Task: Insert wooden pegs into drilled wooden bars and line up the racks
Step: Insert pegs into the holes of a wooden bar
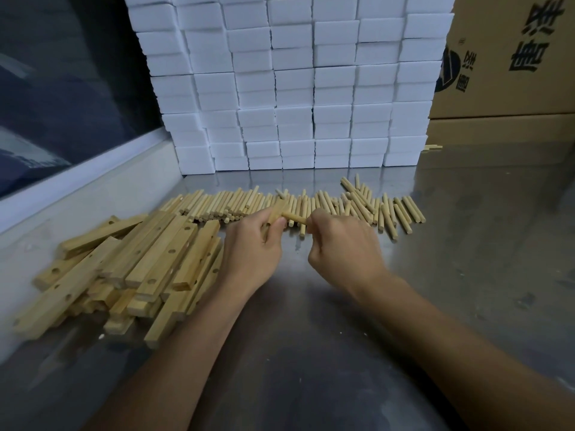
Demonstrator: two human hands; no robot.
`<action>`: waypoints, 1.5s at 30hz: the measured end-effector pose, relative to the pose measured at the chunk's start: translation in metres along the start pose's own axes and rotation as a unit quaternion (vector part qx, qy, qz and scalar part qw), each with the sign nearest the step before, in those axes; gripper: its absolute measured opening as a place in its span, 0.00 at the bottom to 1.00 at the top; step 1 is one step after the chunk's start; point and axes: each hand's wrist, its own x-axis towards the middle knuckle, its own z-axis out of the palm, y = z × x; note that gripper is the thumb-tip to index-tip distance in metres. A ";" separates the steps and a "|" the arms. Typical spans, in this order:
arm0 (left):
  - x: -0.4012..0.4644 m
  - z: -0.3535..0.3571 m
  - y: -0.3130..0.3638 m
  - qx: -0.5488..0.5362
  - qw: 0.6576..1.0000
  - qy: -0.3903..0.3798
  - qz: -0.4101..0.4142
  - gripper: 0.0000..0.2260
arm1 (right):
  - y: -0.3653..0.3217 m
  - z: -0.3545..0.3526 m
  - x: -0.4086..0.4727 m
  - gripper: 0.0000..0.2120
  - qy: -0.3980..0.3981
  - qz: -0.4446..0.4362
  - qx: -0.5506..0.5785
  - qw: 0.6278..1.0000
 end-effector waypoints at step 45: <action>0.009 0.015 -0.022 -0.268 0.924 -0.001 -0.272 0.06 | 0.006 0.048 0.014 0.19 -0.085 0.052 -0.034 0.994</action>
